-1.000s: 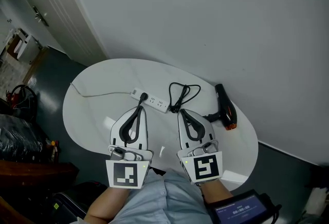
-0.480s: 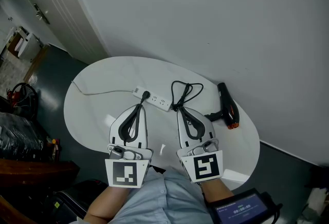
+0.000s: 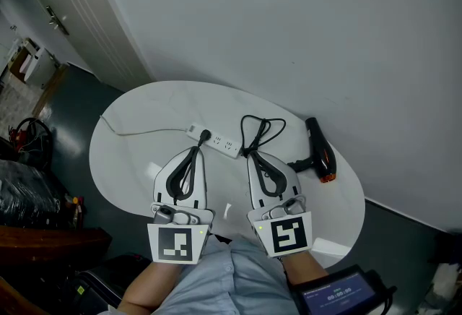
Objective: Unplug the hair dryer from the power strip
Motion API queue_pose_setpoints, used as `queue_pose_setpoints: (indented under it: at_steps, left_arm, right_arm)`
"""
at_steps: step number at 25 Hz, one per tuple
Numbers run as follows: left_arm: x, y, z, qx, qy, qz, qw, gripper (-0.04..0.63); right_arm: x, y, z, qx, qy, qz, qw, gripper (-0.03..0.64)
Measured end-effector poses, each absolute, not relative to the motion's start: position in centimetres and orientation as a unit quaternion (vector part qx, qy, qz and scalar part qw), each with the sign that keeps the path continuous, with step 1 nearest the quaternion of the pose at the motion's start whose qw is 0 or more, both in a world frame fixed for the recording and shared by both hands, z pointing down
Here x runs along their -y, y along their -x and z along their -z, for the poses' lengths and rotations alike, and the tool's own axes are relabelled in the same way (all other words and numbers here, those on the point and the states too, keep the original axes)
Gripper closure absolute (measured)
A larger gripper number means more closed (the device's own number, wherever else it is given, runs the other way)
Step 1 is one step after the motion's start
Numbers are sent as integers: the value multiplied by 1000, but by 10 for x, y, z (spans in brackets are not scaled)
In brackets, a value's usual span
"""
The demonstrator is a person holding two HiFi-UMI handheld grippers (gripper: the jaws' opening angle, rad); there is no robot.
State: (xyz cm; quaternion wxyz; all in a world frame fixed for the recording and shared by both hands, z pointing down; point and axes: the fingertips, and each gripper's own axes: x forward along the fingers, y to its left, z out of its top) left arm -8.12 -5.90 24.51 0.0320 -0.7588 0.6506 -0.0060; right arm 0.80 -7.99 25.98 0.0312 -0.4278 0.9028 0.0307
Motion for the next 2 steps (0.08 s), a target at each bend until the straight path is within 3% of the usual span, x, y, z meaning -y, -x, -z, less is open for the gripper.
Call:
queue_pose_setpoints:
  at_steps: [2]
  left_arm:
    - [60, 81, -246, -650, 759, 8, 32, 600]
  right_arm:
    - [80, -8, -260, -903, 427, -30, 32, 617]
